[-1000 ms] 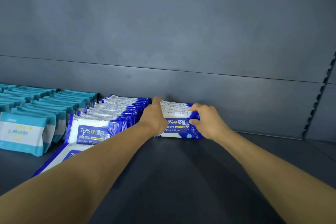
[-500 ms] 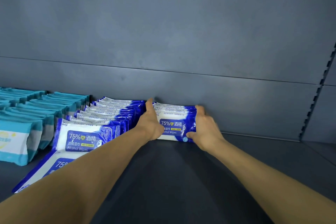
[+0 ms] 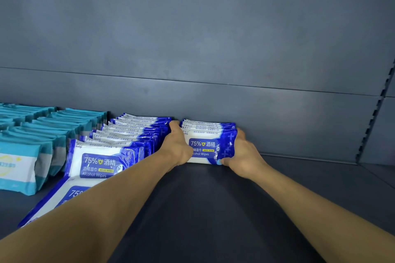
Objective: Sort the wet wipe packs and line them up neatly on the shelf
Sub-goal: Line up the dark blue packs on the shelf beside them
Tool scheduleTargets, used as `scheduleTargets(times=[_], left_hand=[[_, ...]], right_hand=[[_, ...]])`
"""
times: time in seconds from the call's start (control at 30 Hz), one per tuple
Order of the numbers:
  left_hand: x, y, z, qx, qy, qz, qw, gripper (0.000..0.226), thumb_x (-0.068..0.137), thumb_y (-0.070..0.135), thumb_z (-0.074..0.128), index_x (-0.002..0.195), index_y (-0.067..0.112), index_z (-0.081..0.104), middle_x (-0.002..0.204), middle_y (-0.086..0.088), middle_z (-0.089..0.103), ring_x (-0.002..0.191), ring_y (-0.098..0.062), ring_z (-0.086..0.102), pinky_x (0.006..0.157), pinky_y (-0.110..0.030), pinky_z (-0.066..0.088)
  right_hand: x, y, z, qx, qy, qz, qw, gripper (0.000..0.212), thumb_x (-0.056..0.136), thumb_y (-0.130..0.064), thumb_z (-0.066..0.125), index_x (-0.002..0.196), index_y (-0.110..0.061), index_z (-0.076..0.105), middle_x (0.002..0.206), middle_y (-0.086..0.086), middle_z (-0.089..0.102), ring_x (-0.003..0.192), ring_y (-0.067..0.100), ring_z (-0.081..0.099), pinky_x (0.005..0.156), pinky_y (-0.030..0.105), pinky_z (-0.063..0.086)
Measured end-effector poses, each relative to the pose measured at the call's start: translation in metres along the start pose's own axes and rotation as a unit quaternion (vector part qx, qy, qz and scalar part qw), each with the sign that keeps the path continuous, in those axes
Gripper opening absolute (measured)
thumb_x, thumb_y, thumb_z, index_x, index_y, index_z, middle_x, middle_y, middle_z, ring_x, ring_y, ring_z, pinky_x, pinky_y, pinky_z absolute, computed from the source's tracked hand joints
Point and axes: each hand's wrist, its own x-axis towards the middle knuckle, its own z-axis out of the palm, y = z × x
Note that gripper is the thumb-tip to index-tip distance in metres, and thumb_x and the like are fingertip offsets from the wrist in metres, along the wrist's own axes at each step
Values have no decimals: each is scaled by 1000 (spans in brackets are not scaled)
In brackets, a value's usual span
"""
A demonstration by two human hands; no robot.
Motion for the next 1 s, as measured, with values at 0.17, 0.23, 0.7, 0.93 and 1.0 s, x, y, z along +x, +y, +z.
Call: scheduleTargets(times=[0.17, 0.23, 0.7, 0.93, 1.0], left_hand=[[2, -2, 0, -2, 0, 6, 1000, 74, 84, -7, 61, 141, 15, 18, 106, -1, 48, 92, -15, 51, 75, -25, 44], [2, -2, 0, -6, 2, 10, 1000, 77, 84, -8, 62, 142, 16, 17, 107, 0, 48, 91, -14, 51, 74, -25, 44], [-5, -3, 11, 158, 82, 96, 979, 89, 77, -6, 67, 144, 18, 14, 140, -14, 30, 116, -29, 51, 86, -34, 51], [-14, 6, 9, 265, 119, 133, 948, 83, 74, -9, 66, 141, 14, 22, 141, -12, 27, 126, -28, 35, 80, -36, 48], [-21, 12, 5, 292, 127, 154, 936, 82, 73, -11, 64, 141, 13, 24, 141, -12, 27, 126, -28, 35, 72, -32, 45]], right_hand=[[-3, 2, -2, -13, -5, -14, 1000, 77, 83, -4, 69, 142, -16, 22, 129, 4, 52, 108, 15, 55, 78, 20, 42], [-2, 3, -4, -18, -9, -13, 1000, 78, 82, -5, 70, 142, -16, 21, 130, 4, 52, 107, 13, 54, 77, 20, 42], [-9, 0, -5, -122, 43, -38, 991, 103, 78, -17, 75, 149, -18, 0, 140, 11, 33, 124, 27, 46, 93, 44, 49], [-26, -9, -11, -189, 84, -76, 975, 92, 81, -23, 72, 148, -11, 10, 144, 11, 24, 134, 26, 28, 104, 38, 39], [-32, -13, -13, -206, 95, -88, 970, 89, 82, -26, 71, 147, -10, 13, 145, 10, 22, 135, 26, 24, 106, 36, 34]])
